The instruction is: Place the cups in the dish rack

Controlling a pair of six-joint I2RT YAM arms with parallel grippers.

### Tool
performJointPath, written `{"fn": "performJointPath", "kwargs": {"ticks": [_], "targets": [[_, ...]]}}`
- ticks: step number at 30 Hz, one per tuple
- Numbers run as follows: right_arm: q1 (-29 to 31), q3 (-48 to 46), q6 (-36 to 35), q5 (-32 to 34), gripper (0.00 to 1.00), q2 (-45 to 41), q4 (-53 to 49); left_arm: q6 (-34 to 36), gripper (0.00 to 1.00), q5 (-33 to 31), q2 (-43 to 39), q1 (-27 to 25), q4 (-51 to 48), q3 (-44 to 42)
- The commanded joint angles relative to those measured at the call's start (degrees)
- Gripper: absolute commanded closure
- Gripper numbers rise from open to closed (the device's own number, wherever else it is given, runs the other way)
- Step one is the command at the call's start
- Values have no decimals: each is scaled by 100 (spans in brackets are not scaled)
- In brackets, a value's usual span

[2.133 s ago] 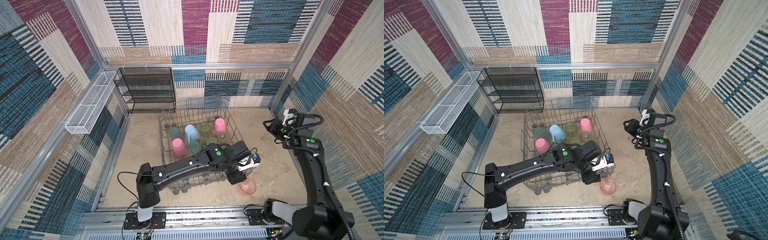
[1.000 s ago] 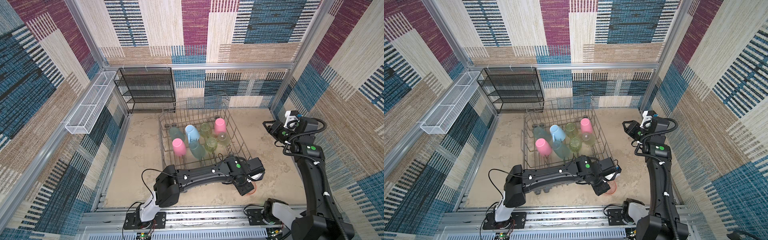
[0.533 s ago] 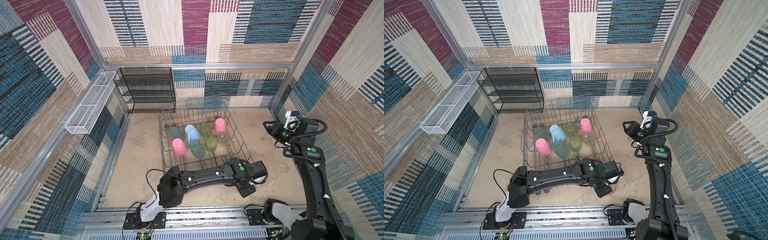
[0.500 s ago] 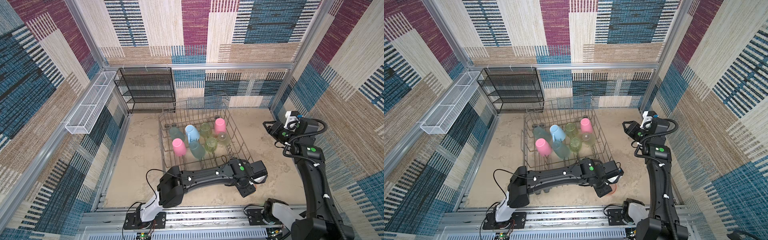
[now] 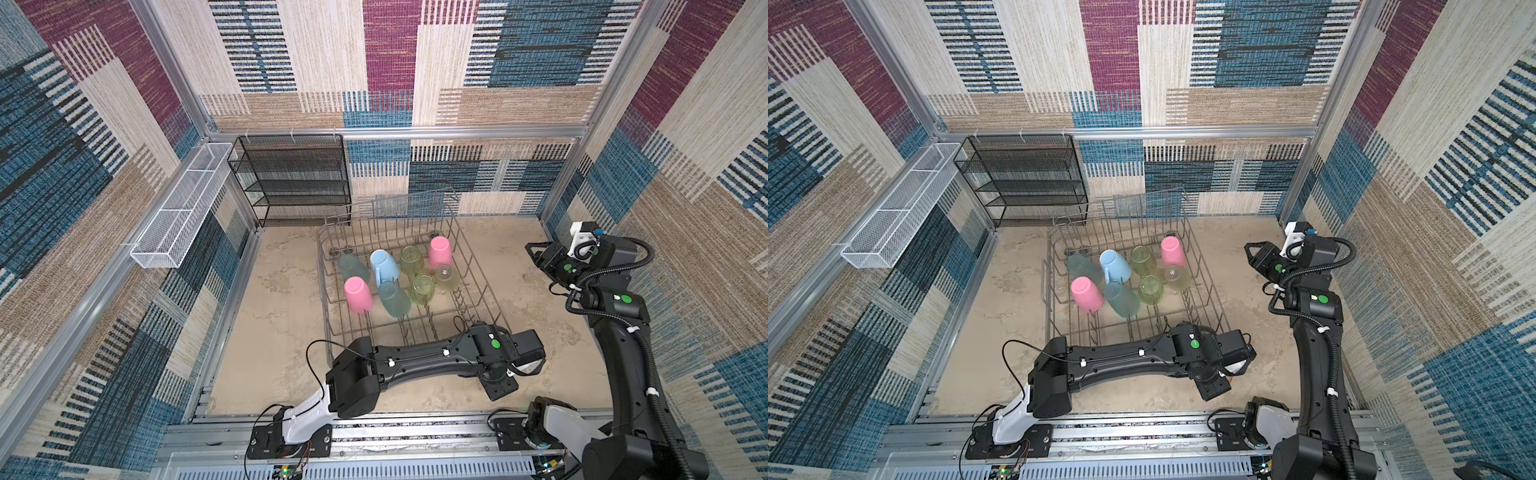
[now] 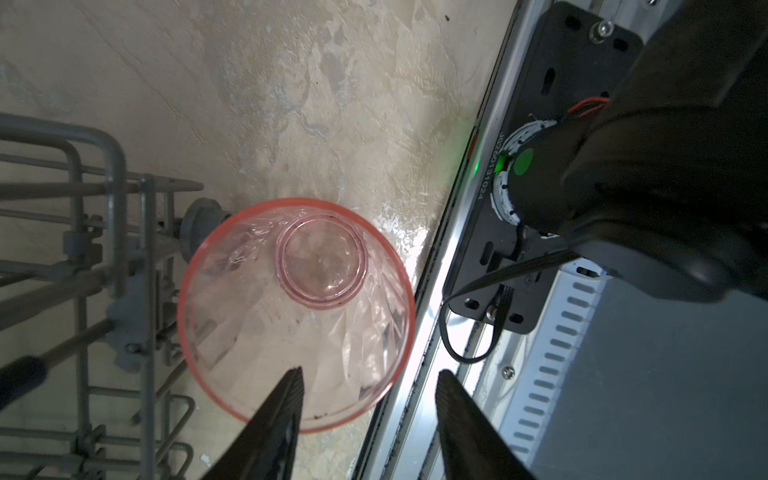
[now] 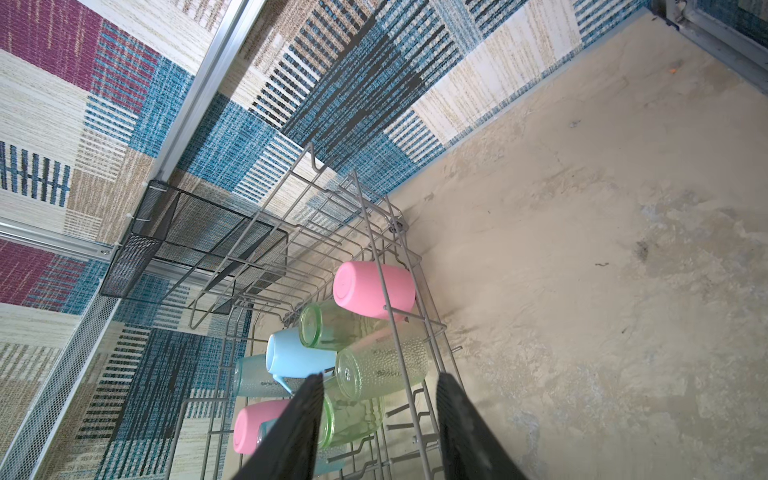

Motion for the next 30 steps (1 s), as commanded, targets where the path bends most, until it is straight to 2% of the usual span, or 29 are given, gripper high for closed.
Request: {"fn": "performJointPath", "kwargs": {"ticks": [1,12,30], "targets": [[-6,-6,39,-77,53,-31,206,70,45,-11,59,-23,-177,57],[-7,-70,34,-60,52,-98,207,144,49,-55,230,-61,-184,143],[-1,-90,40,-35,52,-145,241,375,78,-364,411,-39,-184,303]]}}
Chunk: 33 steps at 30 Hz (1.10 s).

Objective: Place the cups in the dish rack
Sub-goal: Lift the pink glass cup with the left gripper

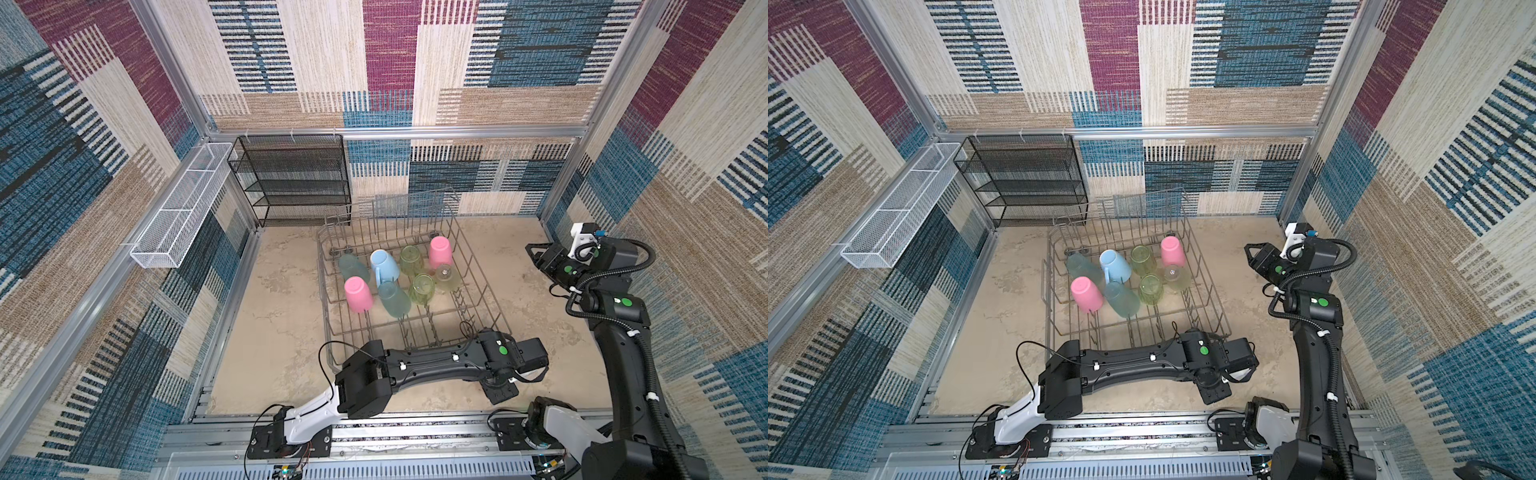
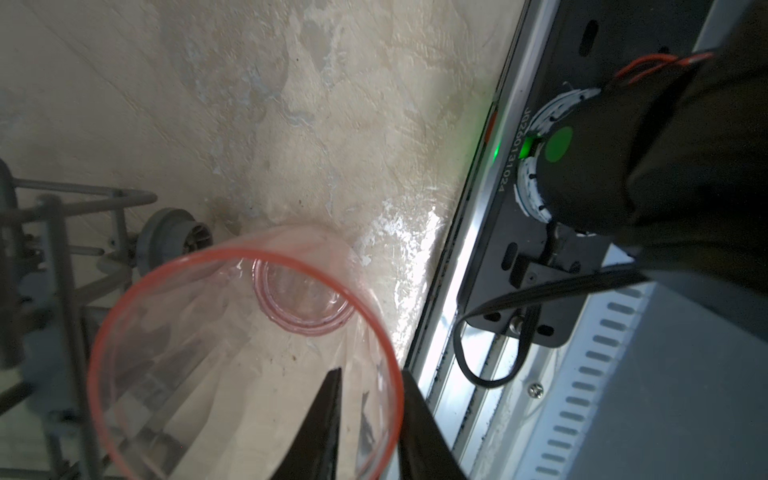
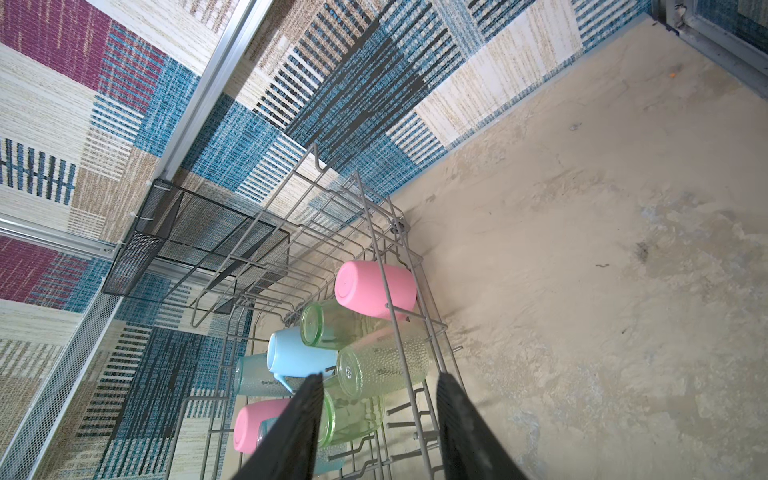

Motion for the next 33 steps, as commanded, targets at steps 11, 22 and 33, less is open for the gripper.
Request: {"fn": "performJointPath", "kwargs": {"ticks": [11,22,33], "targets": [[-7,81,22,204,52,-115,127,236,90,-230,-272,9,-55,60],[-6,232,31,296,52,-80,116,201,98,-203,-656,-17,-57,-85],[-2,334,4,353,52,-81,52,174,100,-147,-992,-61,-97,-116]]}}
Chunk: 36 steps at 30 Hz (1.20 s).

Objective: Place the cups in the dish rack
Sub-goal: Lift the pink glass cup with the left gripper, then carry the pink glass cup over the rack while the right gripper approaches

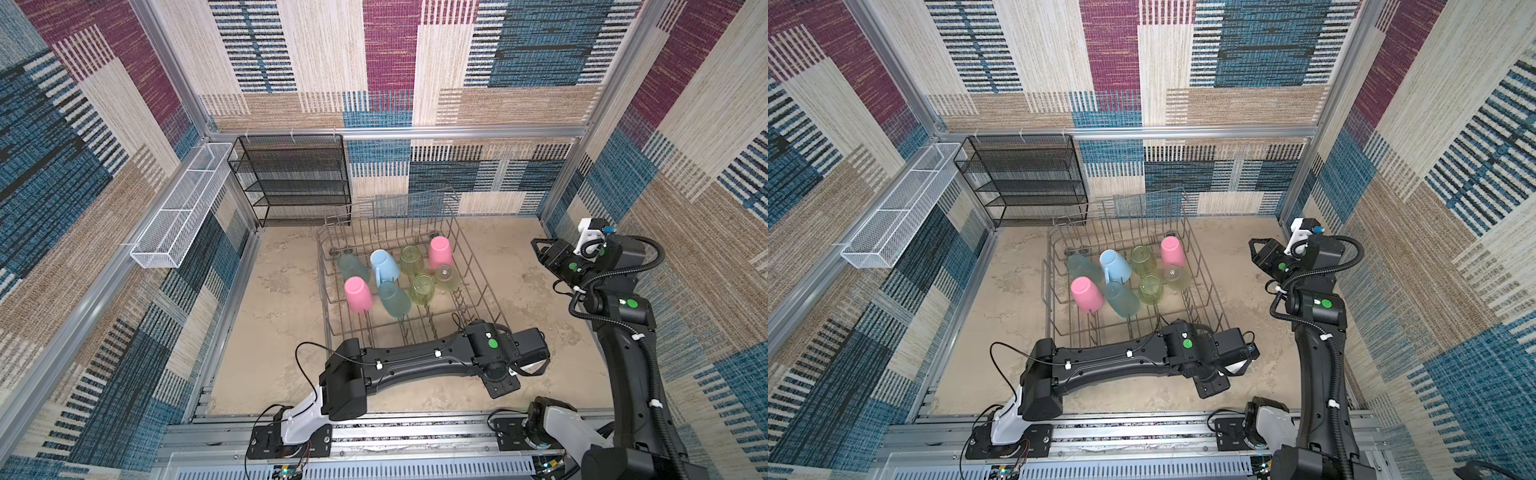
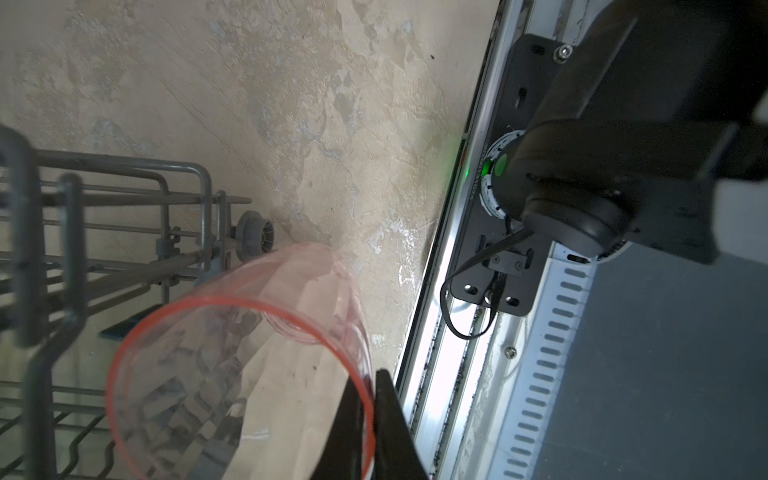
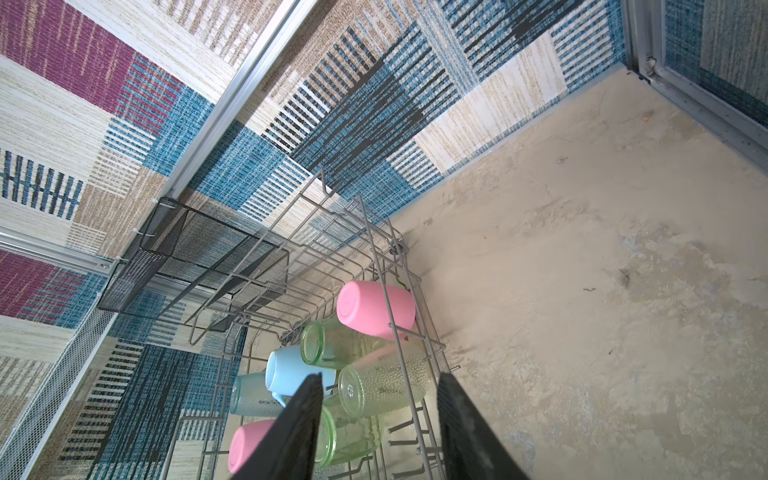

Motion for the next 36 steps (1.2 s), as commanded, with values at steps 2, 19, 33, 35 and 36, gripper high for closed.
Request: {"fn": "performJointPath", "kwargs": {"ticks": [2,19,33,35,36], "targets": [[-6,122,7,55,52,5,90,63,100,66,-203,-17,-122,34],[-2,485,94,109,51,122,157,1,100,105,-770,226,-1203,1008],[142,416,290,-212,52,264,596,28,100,637,-1307,1826,-1325,1174],[419,413,314,-45,52,379,682,-14,100,729,-1352,2146,-1314,1160],[620,415,330,50,52,479,727,-31,100,772,-1370,2310,-1315,1164]]}}
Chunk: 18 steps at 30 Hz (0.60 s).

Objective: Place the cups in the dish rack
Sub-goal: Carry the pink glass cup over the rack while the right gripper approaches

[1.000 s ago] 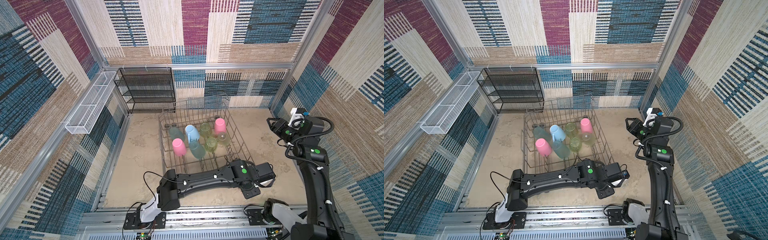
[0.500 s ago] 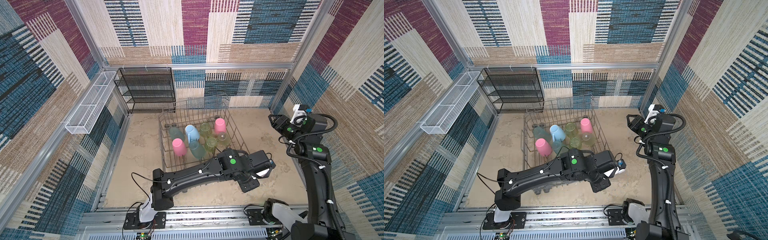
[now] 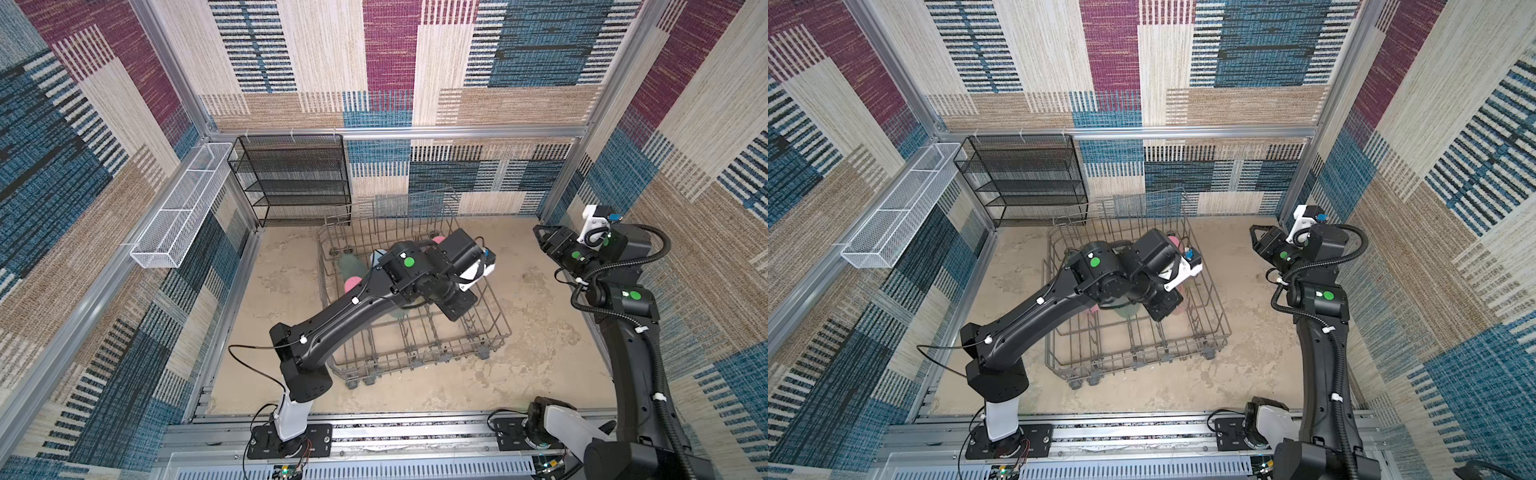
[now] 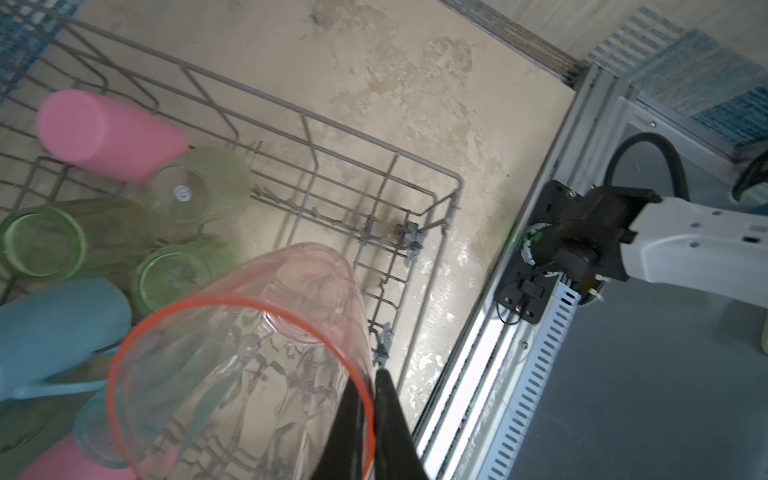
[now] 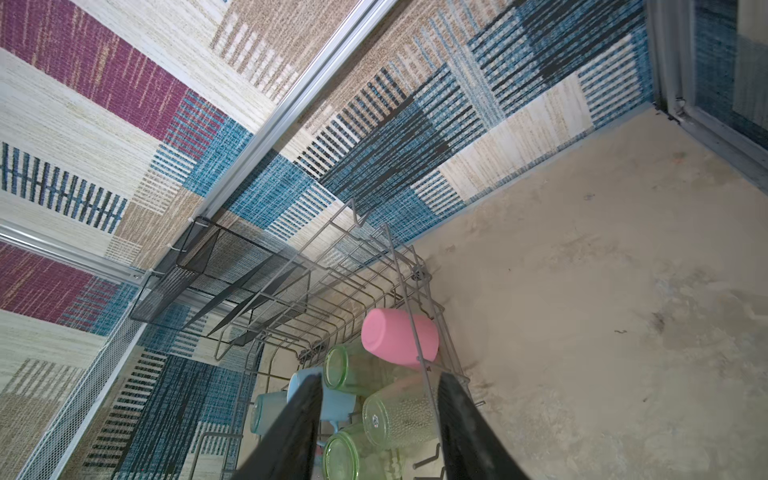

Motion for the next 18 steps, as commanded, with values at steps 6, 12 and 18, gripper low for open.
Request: {"fn": "performJointPath", "kwargs": {"ticks": [6,12,18], "targets": [[1185,196,299,453,52,828,708,-253,100,652,-212,1264,232,-61],[1979,824,503,552,52,1661,968,-755,100,1290,-552,2196,1214,-677],[2339,1414,998,160,52,2419,1322,-1539,100,1784,-852,2867,2509,-1374]]}}
